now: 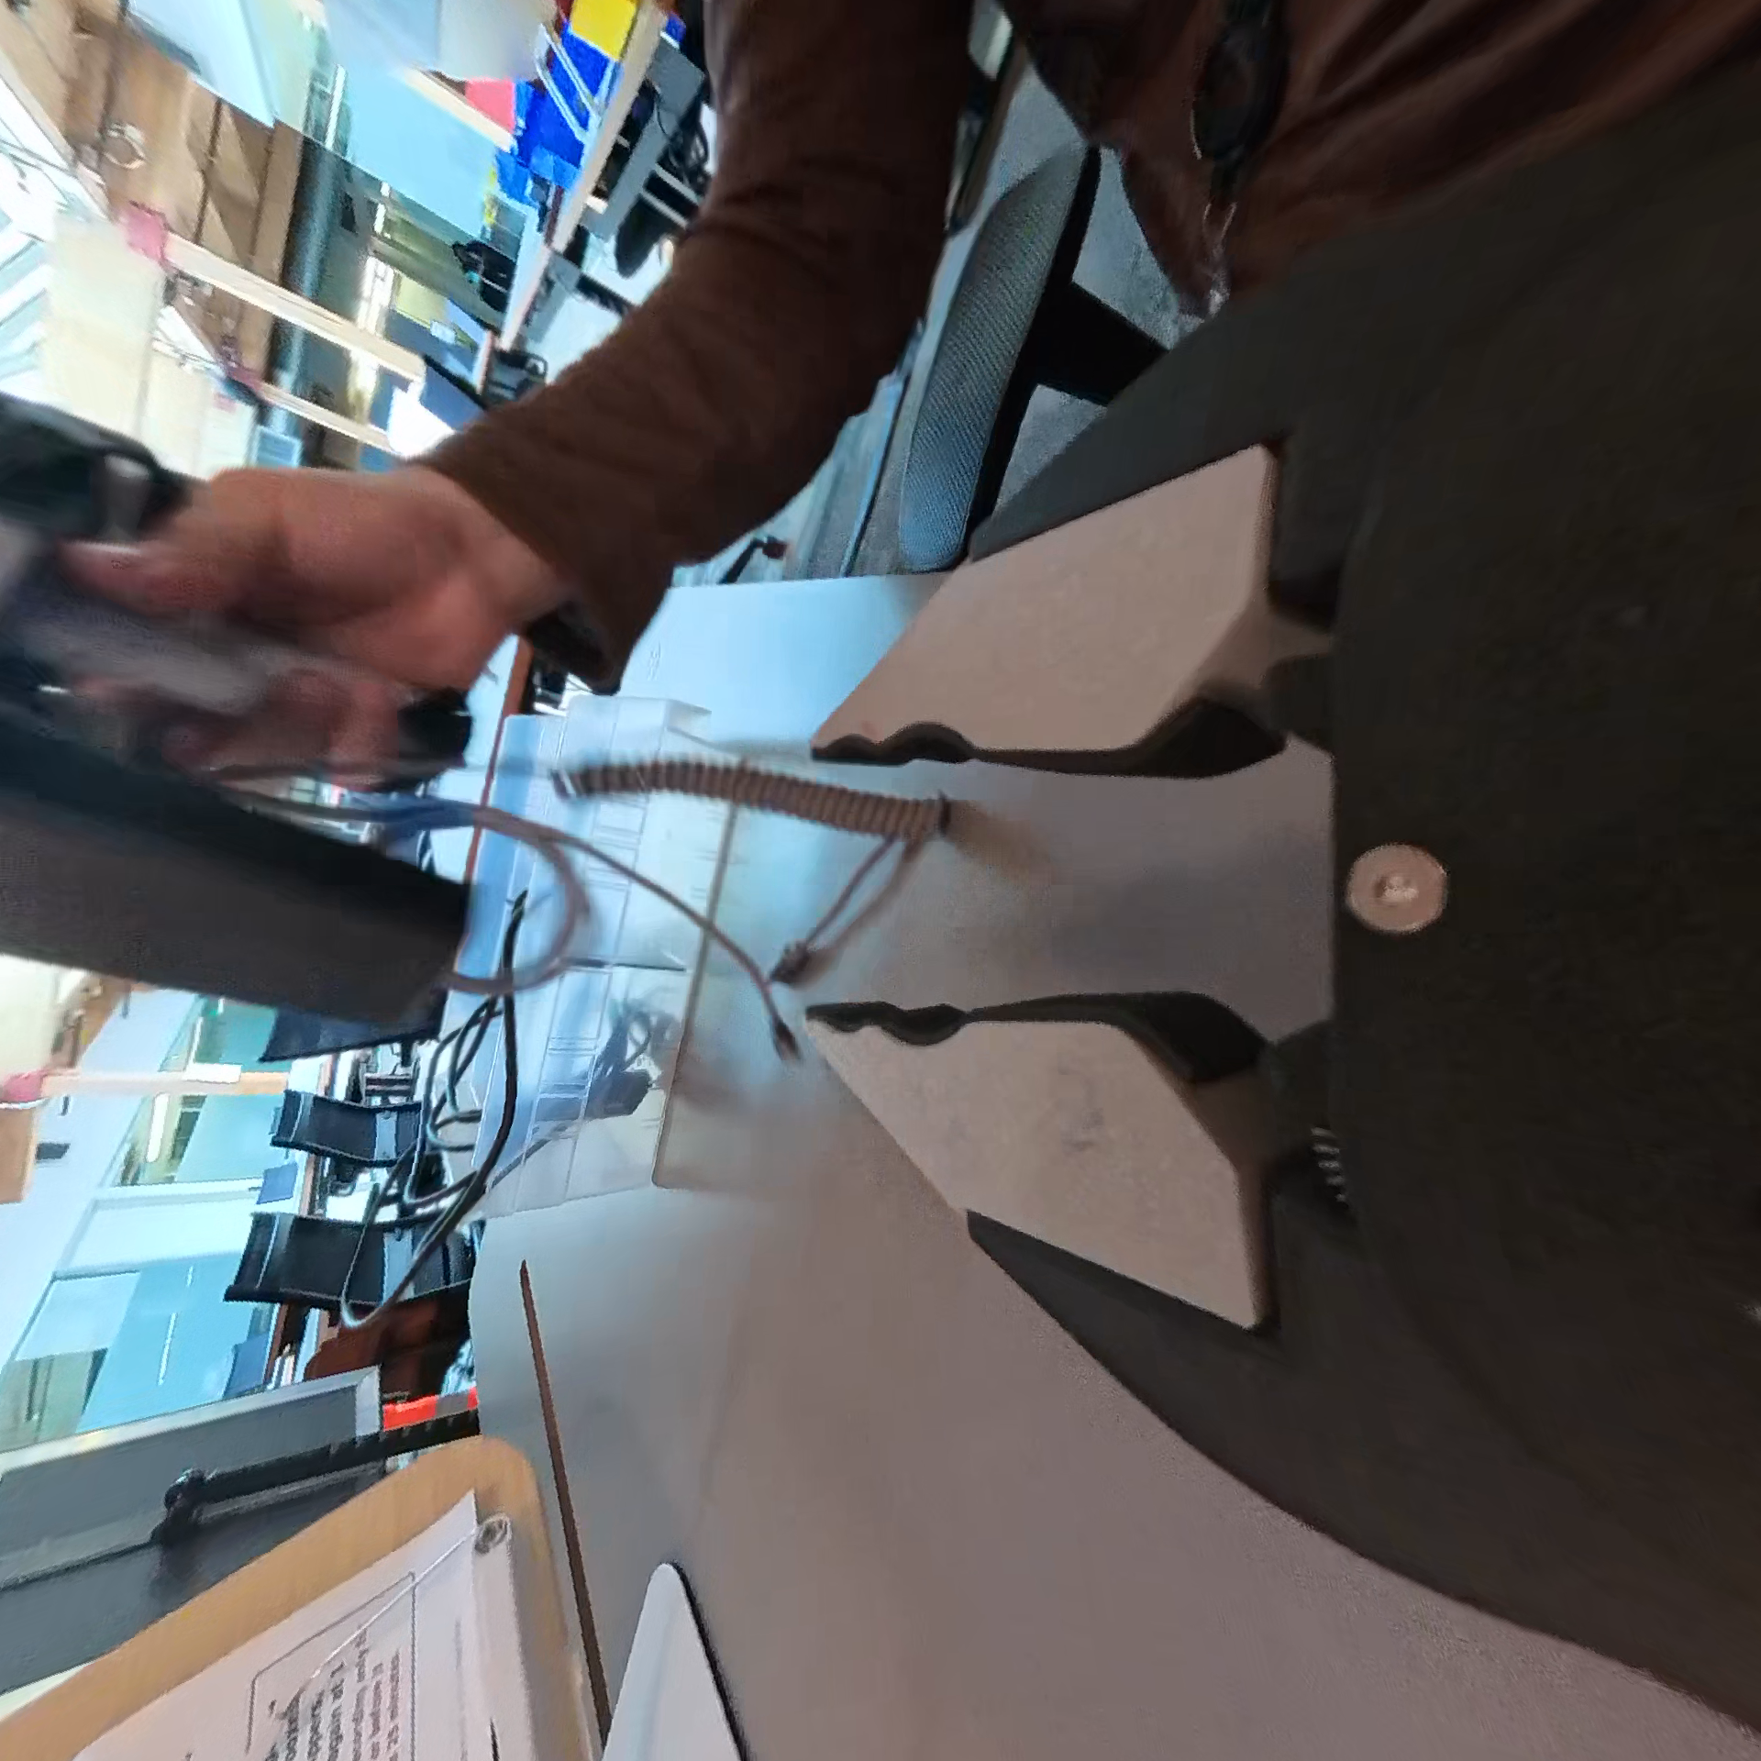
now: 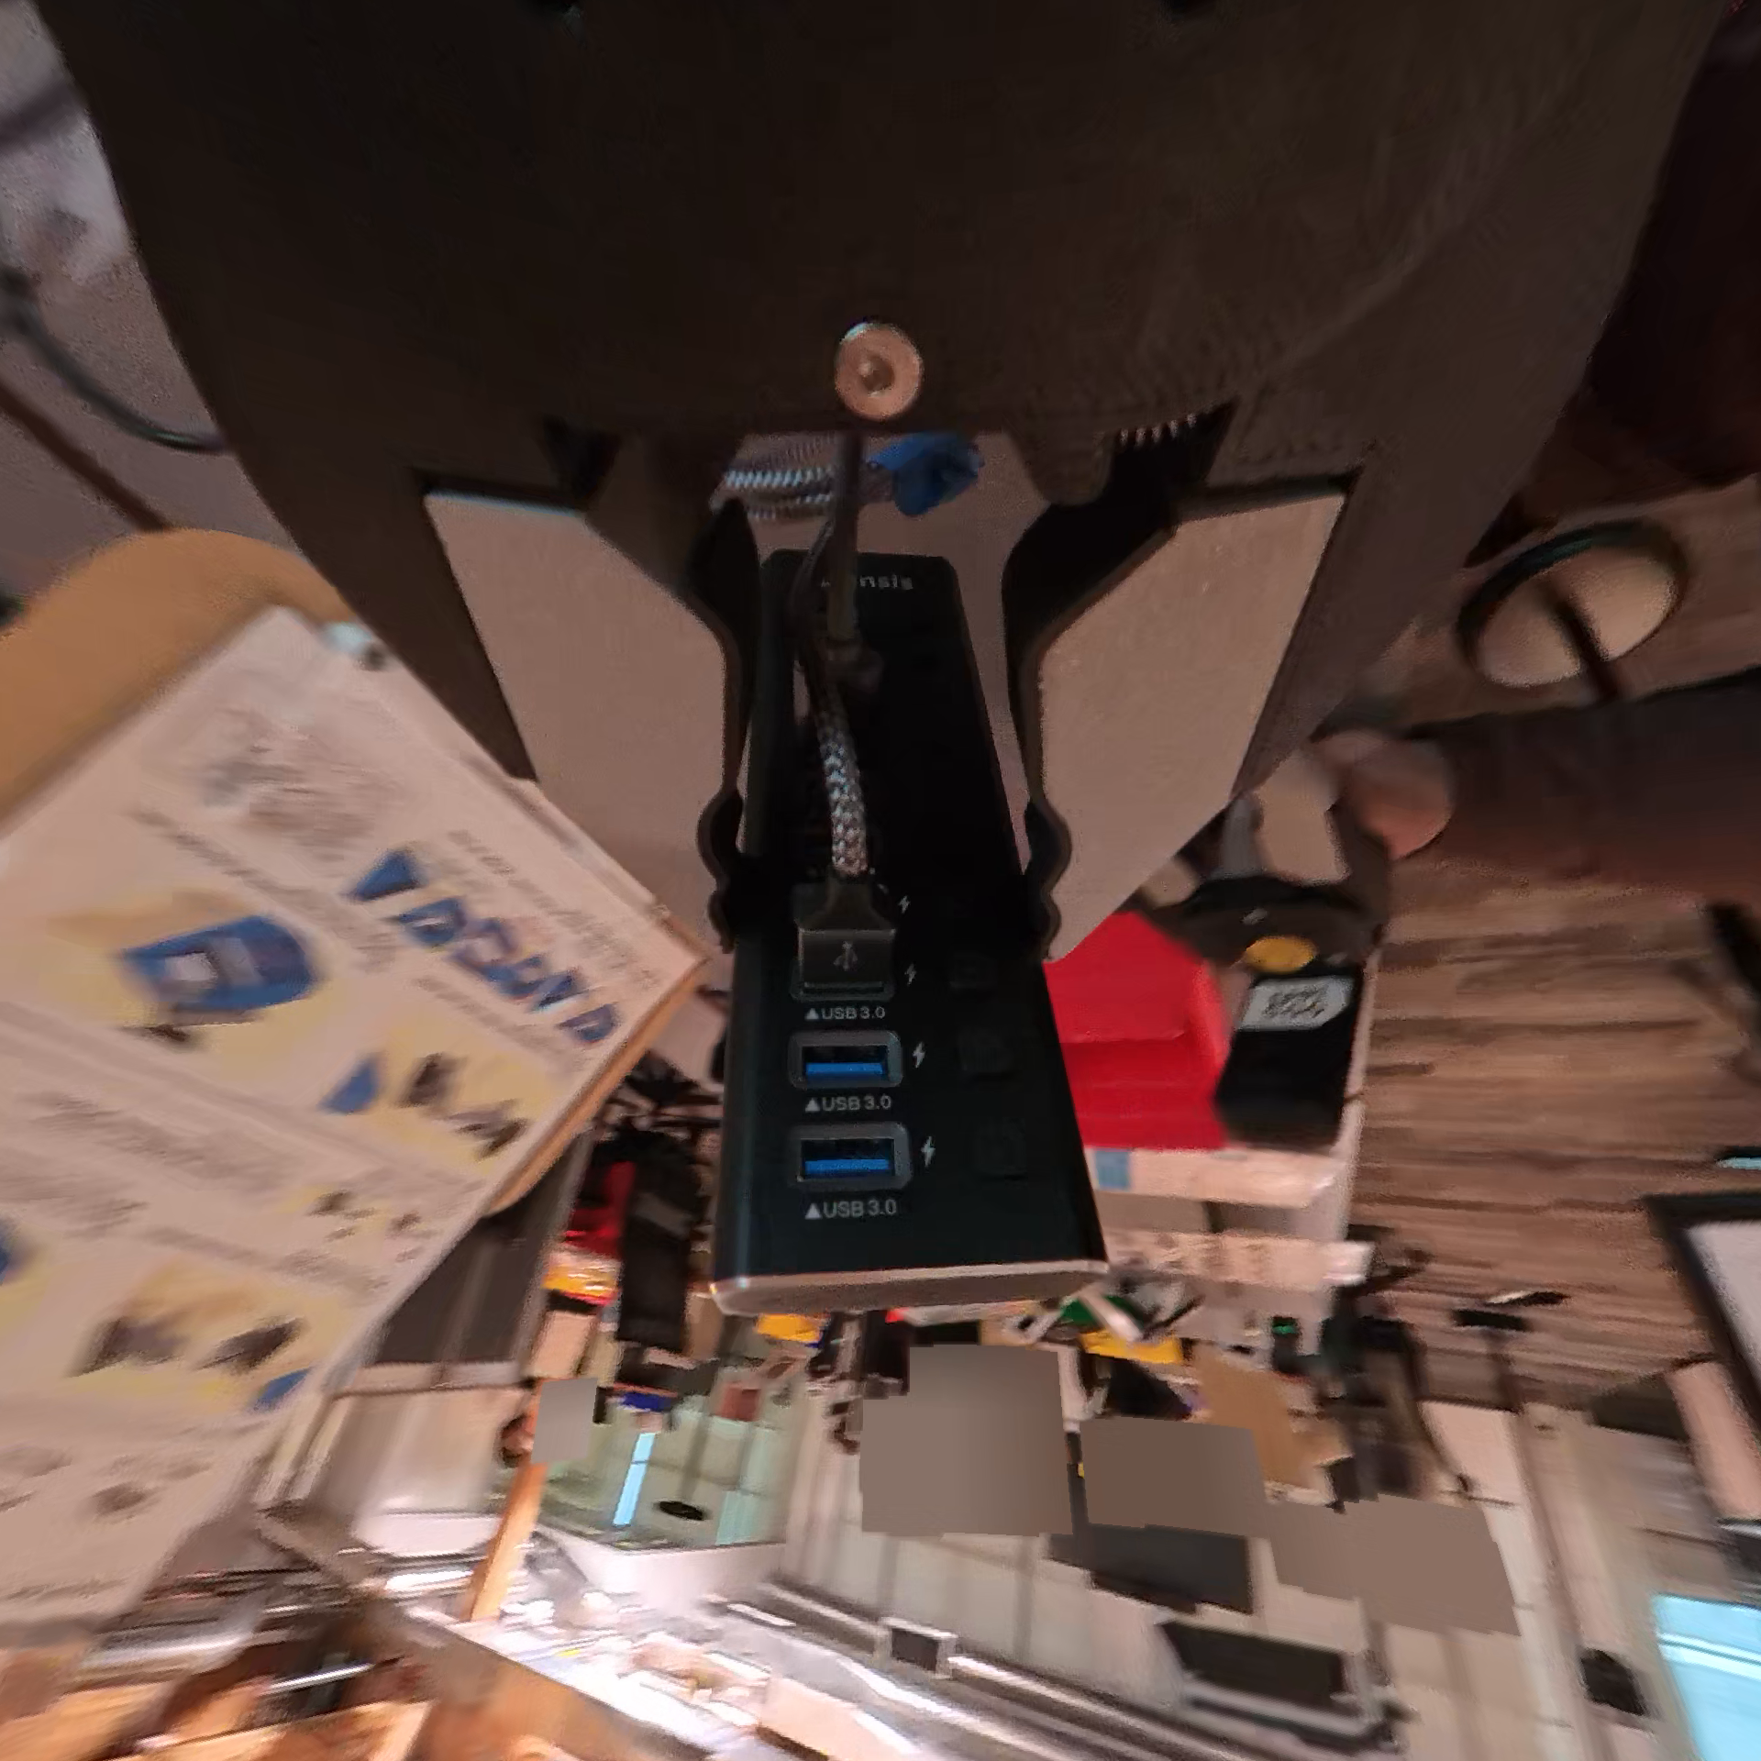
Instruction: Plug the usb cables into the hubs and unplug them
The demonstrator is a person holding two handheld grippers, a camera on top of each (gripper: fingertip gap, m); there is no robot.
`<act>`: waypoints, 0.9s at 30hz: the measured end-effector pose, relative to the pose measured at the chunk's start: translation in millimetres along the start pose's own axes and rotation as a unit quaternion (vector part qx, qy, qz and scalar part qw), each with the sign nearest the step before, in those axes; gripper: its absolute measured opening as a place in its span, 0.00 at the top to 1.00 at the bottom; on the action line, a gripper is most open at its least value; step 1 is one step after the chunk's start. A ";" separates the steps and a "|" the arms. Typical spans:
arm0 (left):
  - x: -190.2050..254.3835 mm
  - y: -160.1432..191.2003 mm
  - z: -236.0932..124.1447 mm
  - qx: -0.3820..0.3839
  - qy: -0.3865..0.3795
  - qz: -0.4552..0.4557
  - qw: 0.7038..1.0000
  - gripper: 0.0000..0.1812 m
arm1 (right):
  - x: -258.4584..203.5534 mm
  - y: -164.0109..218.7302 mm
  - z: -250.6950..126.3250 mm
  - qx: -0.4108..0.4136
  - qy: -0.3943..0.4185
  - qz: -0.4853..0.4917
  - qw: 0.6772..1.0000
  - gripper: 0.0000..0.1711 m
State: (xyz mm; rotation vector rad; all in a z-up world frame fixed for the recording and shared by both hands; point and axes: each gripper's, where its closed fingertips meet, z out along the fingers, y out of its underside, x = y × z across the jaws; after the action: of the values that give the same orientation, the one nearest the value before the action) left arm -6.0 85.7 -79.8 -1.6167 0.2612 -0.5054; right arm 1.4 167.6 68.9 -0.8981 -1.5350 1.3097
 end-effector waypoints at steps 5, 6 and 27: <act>3.3 2.5 1.7 -0.010 0.010 0.004 1.000 0.80 | 80.6 -94.2 -19.8 -0.034 0.096 -0.042 0.994 0.66; 3.9 3.1 2.0 -0.011 0.007 0.011 1.000 0.80 | 91.2 -114.3 -24.1 -0.033 0.109 -0.050 0.992 0.66; 5.5 5.0 3.3 -0.017 0.004 0.024 1.000 0.82 | 244.8 -117.0 -103.6 -0.121 0.337 -0.094 0.929 0.67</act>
State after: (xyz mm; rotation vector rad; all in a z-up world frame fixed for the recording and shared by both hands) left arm 1.0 85.5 -83.9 -1.6387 0.3149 -0.4735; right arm 20.9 408.4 230.2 -1.1702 -1.1965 0.5767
